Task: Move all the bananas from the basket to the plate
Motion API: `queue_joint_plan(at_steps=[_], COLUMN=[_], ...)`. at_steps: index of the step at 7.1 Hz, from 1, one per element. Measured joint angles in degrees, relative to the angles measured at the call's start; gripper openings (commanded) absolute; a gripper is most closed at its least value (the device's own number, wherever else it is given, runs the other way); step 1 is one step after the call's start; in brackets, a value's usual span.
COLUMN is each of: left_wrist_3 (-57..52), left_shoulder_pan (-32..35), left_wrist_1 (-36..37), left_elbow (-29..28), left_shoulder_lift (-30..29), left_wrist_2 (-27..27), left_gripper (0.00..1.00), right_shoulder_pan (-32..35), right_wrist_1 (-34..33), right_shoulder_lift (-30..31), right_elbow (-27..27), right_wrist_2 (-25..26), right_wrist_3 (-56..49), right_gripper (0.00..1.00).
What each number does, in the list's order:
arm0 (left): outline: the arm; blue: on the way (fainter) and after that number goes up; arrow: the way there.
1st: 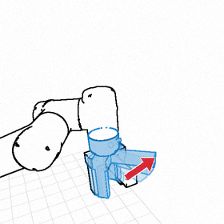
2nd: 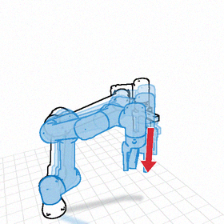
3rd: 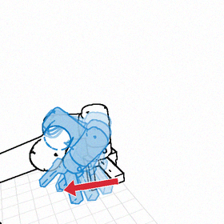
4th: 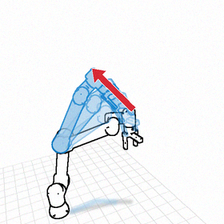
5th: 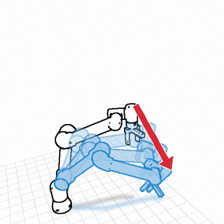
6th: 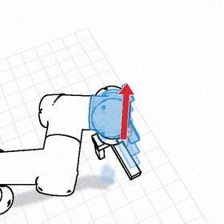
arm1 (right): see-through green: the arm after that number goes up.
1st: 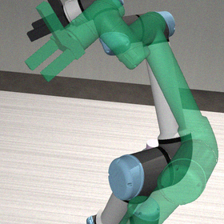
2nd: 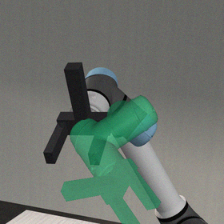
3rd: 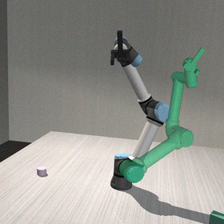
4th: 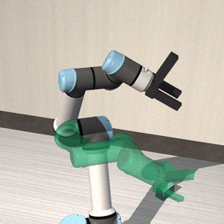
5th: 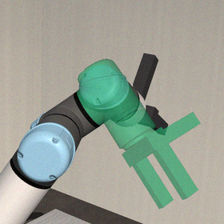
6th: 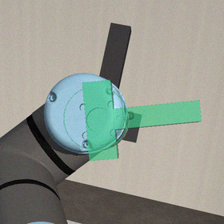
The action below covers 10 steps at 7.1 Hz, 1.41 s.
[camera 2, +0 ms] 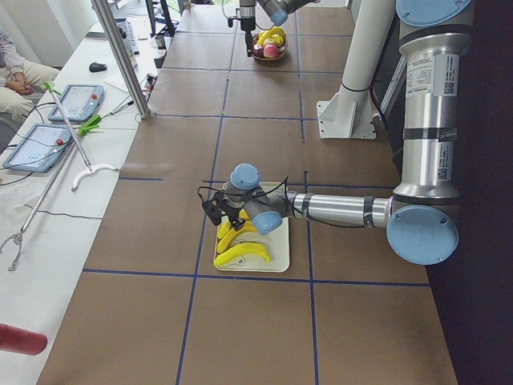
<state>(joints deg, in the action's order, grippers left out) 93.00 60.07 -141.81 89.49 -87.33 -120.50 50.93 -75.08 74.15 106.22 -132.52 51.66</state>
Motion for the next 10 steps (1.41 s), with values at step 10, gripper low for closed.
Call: queue_joint_plan(at_steps=[10], left_wrist_3=[0.07], left_shoulder_pan=[0.29], left_wrist_1=[0.03], left_elbow=[11.91], left_shoulder_lift=[-2.49], left_wrist_2=[-6.77], left_gripper=[1.00], right_shoulder_pan=[11.93], right_wrist_1=[16.00], right_shoulder_lift=[38.55], right_elbow=[5.24], right_wrist_2=[2.92], right_wrist_3=[-42.42], right_gripper=[0.99])
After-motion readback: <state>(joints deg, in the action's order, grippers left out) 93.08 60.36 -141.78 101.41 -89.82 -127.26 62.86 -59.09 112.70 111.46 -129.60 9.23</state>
